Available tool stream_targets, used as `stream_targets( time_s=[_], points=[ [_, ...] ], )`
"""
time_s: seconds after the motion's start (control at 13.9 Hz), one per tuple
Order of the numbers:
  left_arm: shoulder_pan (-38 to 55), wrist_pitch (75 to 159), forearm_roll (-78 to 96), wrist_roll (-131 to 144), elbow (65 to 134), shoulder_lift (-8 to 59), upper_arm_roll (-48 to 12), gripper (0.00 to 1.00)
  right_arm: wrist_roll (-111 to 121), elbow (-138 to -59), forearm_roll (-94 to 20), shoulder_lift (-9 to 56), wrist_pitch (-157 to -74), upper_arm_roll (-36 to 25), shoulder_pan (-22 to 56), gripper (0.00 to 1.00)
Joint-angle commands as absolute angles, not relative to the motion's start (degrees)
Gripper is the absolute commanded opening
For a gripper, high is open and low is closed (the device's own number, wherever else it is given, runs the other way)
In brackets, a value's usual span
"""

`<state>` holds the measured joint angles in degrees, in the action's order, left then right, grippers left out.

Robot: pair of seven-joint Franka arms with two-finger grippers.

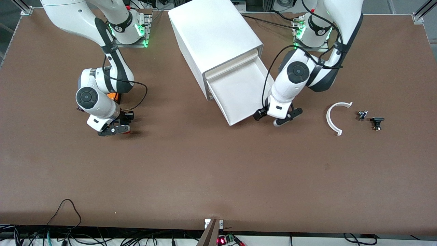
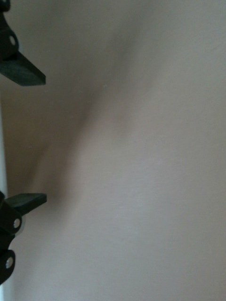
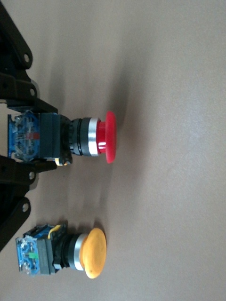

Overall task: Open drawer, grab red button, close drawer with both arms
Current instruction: 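Place the red button on the table while the left gripper pushes the drawer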

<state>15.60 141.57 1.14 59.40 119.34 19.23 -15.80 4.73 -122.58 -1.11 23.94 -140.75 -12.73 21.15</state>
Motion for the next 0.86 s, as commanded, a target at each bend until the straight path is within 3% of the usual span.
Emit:
stream_targets(
  time_s=[0.0,0.29,0.65,0.79],
  points=[
    [15.56,141.68,0.26,60.12,121.9,17.76,-19.15,1.0,3.35,-122.79,-0.61,21.8,-140.98,-11.78,20.65,1.0],
    [15.56,141.5,0.35,60.12,124.8,16.44,-23.72,1.0,-2.99,-118.85,-0.7,17.68,-132.58,-11.34,20.65,1.0],
    [15.56,138.6,0.35,60.12,125.51,15.82,-29.26,1.0,-8.69,-99.88,-1.32,16.96,-105.17,-10.82,21.0,1.0],
    [15.56,137.56,0.35,60.12,125.6,15.73,-31.19,1.0,-10.1,-93.28,-1.32,16.96,-98.29,-9.93,21.0,1.0]
  ],
)
